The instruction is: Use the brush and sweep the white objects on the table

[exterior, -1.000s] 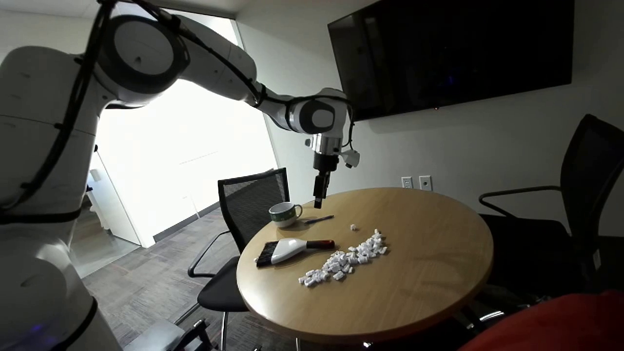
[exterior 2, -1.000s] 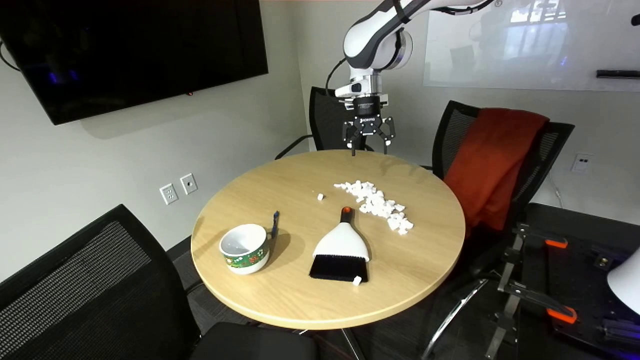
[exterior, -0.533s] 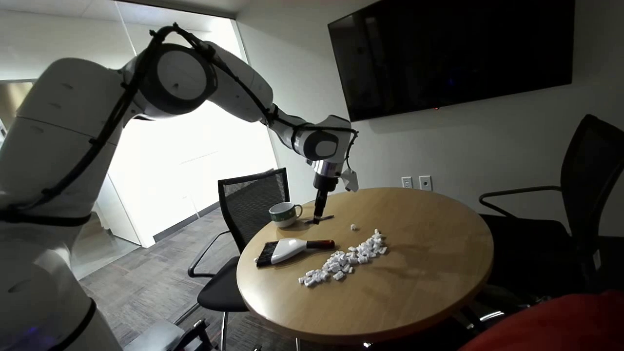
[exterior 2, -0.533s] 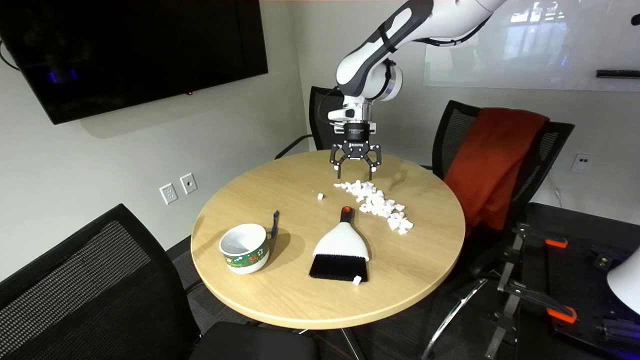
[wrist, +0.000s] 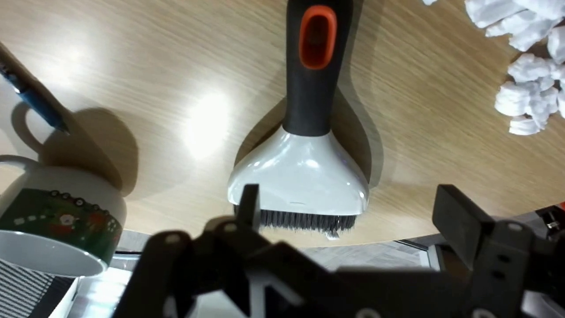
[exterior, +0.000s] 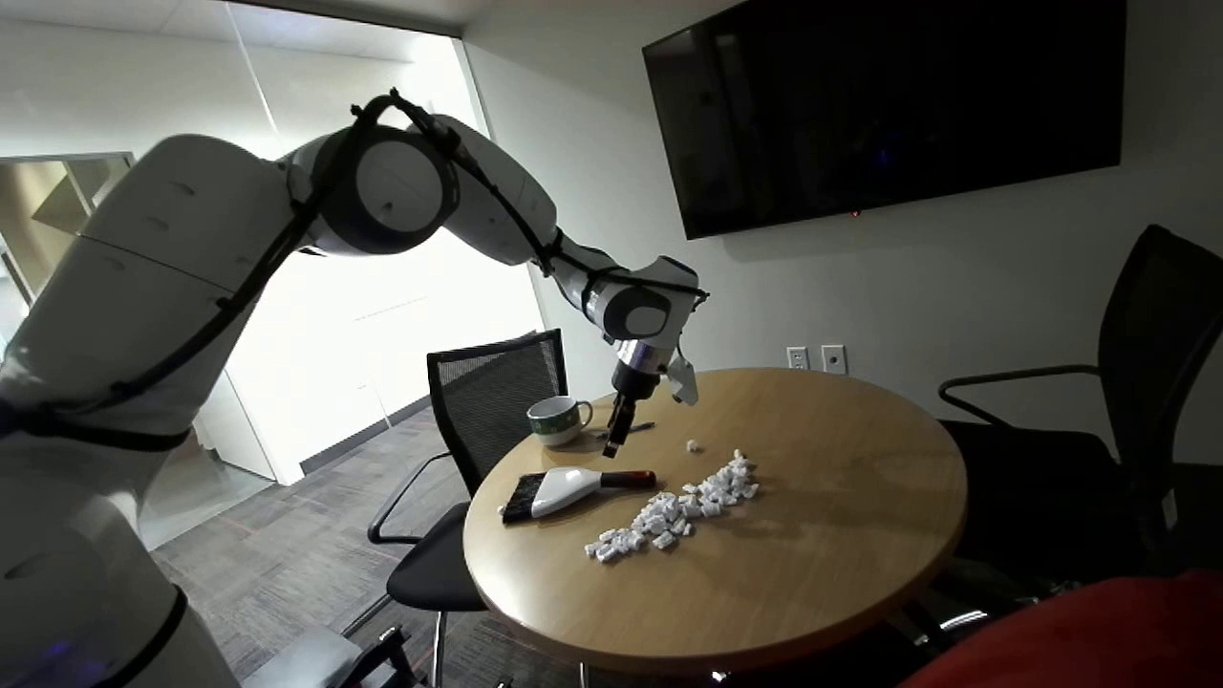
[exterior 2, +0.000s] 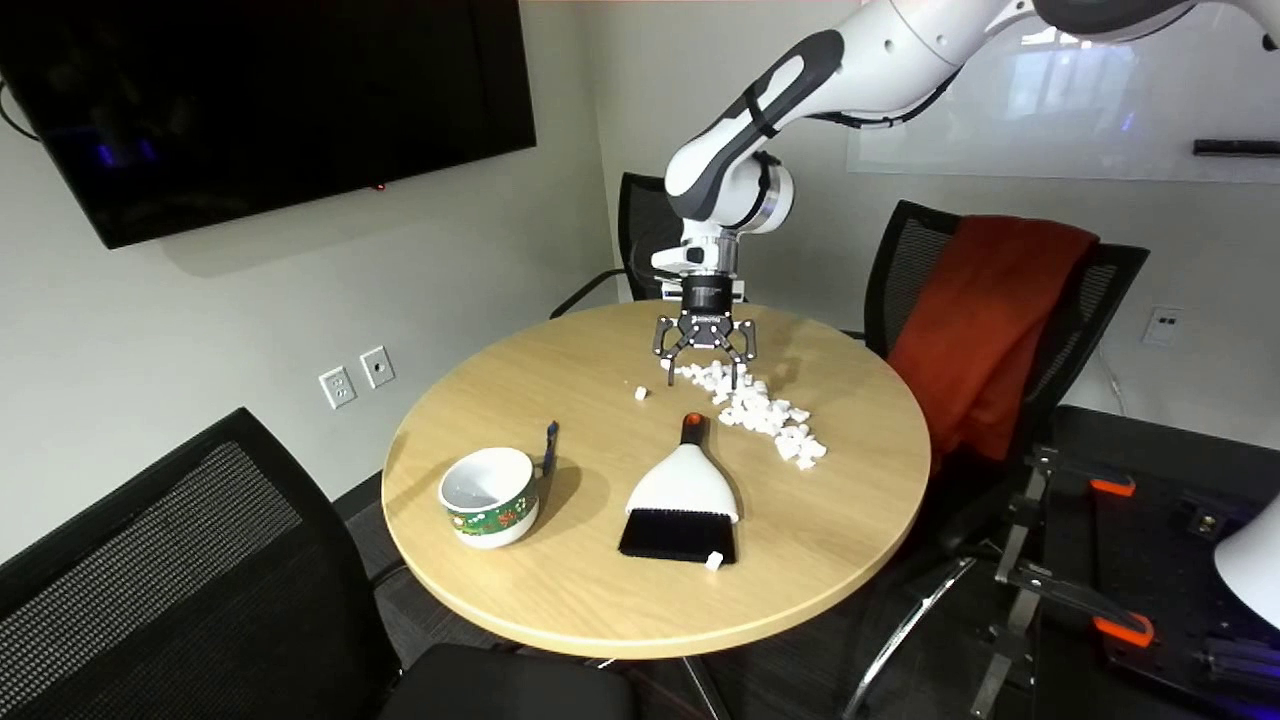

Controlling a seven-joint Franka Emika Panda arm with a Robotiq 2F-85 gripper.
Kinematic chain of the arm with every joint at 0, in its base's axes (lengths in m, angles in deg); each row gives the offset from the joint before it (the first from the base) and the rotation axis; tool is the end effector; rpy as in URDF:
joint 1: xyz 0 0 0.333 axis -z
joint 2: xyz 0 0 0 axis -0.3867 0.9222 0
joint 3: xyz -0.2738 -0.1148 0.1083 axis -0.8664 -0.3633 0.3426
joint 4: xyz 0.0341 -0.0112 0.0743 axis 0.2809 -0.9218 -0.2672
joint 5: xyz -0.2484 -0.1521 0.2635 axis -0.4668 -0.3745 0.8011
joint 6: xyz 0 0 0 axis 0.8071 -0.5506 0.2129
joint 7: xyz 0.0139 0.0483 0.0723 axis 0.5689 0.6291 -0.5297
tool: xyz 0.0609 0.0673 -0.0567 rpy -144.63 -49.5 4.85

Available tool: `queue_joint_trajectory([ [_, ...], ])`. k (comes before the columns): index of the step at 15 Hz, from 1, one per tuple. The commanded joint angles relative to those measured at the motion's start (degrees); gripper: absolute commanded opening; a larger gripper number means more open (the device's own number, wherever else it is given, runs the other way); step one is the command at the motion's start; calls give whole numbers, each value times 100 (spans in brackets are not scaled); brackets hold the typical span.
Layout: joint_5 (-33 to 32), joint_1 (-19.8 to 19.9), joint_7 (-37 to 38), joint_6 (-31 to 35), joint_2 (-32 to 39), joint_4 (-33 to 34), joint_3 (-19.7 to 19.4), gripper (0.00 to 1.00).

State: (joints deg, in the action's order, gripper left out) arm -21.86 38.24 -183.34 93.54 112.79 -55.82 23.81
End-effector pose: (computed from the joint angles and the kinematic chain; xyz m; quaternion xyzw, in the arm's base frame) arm 0.6597 -0.0791 0.1811 -0.4946 -0.8251 -0.1788 0.2064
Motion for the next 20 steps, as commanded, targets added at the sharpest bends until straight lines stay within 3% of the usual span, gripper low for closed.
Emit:
queue_joint_trajectory([
  [1,-12,9,6,-22,12,32,6,100],
  [10,288,139,-495,317,309,39,319,100],
  [20,522,172,-403,242,633,125,297,100],
])
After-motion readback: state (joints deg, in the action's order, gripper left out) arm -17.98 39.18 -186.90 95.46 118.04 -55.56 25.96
